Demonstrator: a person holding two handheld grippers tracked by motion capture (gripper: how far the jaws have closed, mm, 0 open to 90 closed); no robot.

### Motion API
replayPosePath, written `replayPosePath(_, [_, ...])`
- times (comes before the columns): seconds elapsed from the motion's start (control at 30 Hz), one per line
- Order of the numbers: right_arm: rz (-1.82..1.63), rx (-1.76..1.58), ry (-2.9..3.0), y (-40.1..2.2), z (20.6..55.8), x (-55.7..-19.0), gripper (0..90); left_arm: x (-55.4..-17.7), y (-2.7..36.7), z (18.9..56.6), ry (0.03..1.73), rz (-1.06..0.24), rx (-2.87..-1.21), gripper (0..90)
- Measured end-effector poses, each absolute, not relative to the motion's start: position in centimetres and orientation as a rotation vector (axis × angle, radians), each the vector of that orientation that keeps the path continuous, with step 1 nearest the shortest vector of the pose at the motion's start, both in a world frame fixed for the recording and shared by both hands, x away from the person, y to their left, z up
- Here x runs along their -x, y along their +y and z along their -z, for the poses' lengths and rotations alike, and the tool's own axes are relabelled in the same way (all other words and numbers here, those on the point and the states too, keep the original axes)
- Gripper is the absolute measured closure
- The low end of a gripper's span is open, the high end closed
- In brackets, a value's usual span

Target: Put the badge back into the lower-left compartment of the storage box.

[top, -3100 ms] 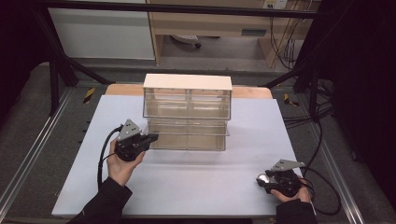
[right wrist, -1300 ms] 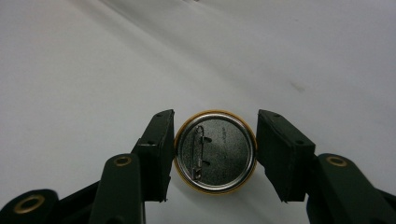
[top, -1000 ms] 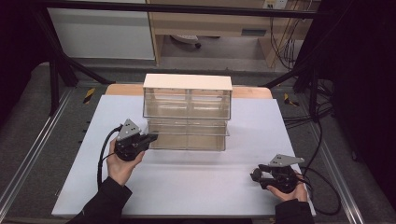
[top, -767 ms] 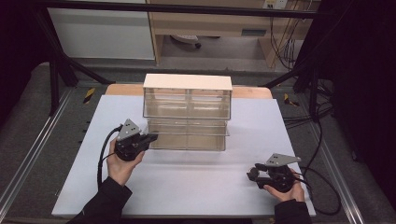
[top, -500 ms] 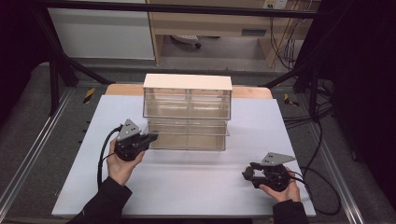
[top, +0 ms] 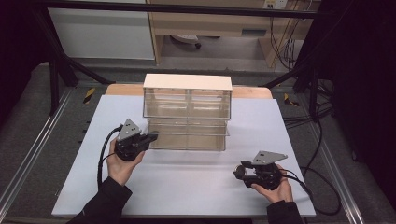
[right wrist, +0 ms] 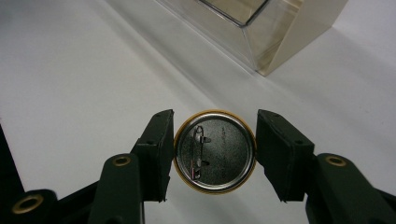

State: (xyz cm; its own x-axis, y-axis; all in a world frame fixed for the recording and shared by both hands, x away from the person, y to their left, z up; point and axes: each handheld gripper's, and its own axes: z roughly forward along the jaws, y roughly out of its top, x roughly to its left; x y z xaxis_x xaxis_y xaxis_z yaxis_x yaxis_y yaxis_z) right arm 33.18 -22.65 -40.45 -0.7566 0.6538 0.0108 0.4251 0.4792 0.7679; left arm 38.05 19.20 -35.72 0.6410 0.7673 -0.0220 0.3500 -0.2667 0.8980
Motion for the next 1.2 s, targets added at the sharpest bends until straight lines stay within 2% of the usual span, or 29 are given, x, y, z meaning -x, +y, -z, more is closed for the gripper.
replayPosePath(1.2, [-1.252,-0.804,2.437,-17.4,37.7,-34.2,48.6,-38.0,19.3,35.6,0.880,-0.533,-1.871,89.5])
